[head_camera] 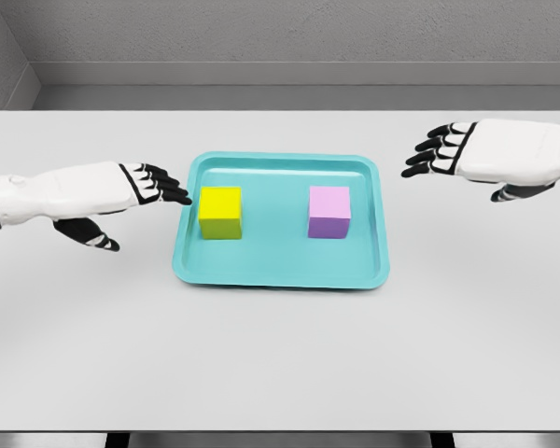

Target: Push two cubes

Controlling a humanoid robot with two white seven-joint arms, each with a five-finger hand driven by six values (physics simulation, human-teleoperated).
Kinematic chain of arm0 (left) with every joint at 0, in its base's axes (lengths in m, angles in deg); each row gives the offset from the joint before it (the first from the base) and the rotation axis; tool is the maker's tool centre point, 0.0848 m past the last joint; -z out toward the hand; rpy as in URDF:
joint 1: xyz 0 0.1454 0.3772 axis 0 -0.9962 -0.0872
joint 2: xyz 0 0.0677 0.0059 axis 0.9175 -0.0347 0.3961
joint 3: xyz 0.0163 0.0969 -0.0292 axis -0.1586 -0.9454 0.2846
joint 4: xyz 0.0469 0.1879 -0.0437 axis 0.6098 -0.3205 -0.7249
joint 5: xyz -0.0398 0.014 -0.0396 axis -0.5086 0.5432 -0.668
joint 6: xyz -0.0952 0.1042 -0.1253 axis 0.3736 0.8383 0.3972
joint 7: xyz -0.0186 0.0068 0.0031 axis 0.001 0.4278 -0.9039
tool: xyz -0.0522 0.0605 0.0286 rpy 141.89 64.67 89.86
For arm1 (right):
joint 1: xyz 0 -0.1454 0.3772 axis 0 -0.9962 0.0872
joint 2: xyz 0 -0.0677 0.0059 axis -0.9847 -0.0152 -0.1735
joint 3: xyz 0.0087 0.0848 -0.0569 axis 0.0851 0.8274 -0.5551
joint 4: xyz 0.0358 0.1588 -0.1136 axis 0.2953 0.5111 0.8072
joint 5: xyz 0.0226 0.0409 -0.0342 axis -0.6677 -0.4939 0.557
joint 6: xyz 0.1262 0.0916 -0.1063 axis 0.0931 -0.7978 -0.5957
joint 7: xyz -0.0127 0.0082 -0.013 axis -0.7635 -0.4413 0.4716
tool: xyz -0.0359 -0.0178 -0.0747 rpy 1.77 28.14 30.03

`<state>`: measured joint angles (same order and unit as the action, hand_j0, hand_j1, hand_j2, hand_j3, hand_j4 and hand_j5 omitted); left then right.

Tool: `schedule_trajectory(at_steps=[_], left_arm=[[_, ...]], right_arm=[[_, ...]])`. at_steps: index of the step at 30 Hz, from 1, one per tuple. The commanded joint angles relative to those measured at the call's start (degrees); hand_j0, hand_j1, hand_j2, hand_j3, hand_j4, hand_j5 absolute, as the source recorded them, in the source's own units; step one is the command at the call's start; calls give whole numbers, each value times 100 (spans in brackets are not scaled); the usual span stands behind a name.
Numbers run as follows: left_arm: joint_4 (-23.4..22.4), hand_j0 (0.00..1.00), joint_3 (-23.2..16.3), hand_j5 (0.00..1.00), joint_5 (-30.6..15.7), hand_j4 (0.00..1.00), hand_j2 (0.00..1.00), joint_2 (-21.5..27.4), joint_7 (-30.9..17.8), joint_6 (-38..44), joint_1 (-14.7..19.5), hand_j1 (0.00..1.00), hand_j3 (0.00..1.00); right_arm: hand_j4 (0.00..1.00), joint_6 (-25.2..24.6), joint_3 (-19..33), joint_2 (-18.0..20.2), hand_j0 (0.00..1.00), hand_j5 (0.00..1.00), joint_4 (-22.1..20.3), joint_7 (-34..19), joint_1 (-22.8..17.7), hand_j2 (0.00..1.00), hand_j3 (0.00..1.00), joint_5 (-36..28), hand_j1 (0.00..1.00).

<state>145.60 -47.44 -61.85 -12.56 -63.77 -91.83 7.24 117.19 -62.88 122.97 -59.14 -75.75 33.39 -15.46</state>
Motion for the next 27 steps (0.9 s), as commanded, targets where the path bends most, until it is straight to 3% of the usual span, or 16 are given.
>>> schedule_trajectory(at_steps=[1, 3, 4, 5, 7, 8, 9, 10, 11, 12, 18, 21, 27], left_arm=[[17, 100, -5, 100, -34, 100, 100, 11, -7, 15, 0, 100, 100], [8, 100, -5, 100, -26, 100, 100, 11, -7, 15, 26, 100, 100], [-35, 86, -14, 86, 9, 86, 86, -6, -112, 15, 114, 86, 86], [-299, 58, -101, 58, 211, 58, 58, -147, -132, 15, 298, 58, 58], [-1281, 33, -1031, 33, 457, 33, 33, -419, -132, 15, 1053, 33, 33], [-1941, 29, -1499, 29, 738, 29, 29, -919, -132, 15, 1371, 29, 29], [-2521, 29, -1569, 29, 915, 29, 29, -1368, -132, 15, 1617, 29, 29], [-2865, 29, -1578, 29, 924, 29, 29, -1623, -132, 15, 1696, 29, 29], [-2831, 29, -1587, 29, 897, 29, 29, -1632, -132, 15, 1688, 29, 29], [-2830, 29, -1622, 29, 897, 29, 29, -1624, -132, 15, 1696, 29, 29], [-2470, 29, -1631, 29, 915, 29, 29, -1518, -132, 15, 1714, 29, 29], [-2461, 29, -1631, 29, 915, 29, 29, -1500, -132, 15, 1758, 29, 29], [-2470, 29, -1798, 29, 932, 29, 29, -1553, -132, 15, 1793, 29, 29]], right_arm=[[100, -14, -75, -15, 100, 100, -8, 2, 9, 100, 100, -16, 100], [100, -14, -374, -165, 100, 100, -16, 2, 88, 100, 100, -25, 100], [100, -14, -444, -217, 100, 100, -16, 2, 105, 100, 100, -25, 100], [100, -14, -690, -226, 100, 100, -16, 2, 105, 100, 100, -7, 100], [52, -14, -1094, -226, 52, 52, -25, 2, 114, 52, 52, 2, 52], [46, -14, -1183, -261, 46, 46, -16, 2, 123, 46, 46, 19, 46], [43, -14, -1183, -288, 43, 43, -8, 2, 123, 43, 43, 98, 43], [30, -14, -1191, -314, 30, 30, 10, 2, 132, 30, 30, 160, 30], [18, -14, -1200, -349, 18, 18, 45, 2, 132, 18, 18, 160, 18], [13, -14, -1200, -376, 13, 13, 72, 2, 123, 13, 13, 160, 13], [12, -14, -1218, -806, 12, 12, 194, 2, 220, 12, 12, 476, 12], [12, -14, -1428, -1070, 12, 12, 625, 2, 404, 12, 12, 564, 12], [12, -14, -1719, -1457, 12, 12, 1003, 2, 694, 12, 12, 854, 12]])
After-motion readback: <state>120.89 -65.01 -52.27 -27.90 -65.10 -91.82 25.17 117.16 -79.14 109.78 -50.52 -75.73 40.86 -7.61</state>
